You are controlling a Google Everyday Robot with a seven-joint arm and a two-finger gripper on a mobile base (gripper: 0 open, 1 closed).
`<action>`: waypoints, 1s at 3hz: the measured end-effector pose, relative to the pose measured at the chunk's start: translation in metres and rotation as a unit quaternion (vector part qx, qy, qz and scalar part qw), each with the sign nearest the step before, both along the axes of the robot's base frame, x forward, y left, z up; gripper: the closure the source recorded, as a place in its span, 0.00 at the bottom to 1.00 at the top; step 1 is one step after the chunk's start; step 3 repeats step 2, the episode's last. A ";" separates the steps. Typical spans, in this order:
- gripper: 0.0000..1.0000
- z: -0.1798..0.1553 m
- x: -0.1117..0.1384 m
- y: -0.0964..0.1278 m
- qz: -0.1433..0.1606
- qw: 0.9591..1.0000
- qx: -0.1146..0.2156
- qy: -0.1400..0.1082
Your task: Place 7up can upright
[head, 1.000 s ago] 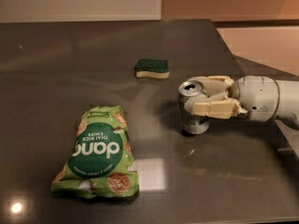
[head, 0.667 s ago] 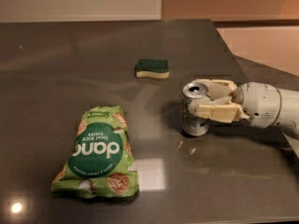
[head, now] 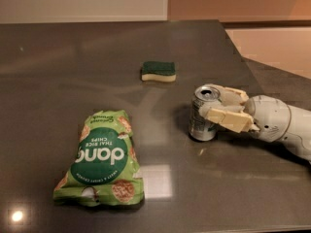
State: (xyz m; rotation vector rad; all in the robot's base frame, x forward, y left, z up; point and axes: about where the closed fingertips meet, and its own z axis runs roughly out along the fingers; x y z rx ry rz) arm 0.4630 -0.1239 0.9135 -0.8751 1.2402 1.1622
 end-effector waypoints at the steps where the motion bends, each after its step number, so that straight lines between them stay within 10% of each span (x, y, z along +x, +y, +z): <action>1: 0.00 0.001 0.000 0.002 0.002 1.000 0.000 -0.001; 3: 0.00 0.001 0.000 0.002 0.002 1.000 0.000 -0.001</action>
Offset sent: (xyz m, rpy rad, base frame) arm 0.0000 0.0018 0.0008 0.0010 -0.0010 0.0035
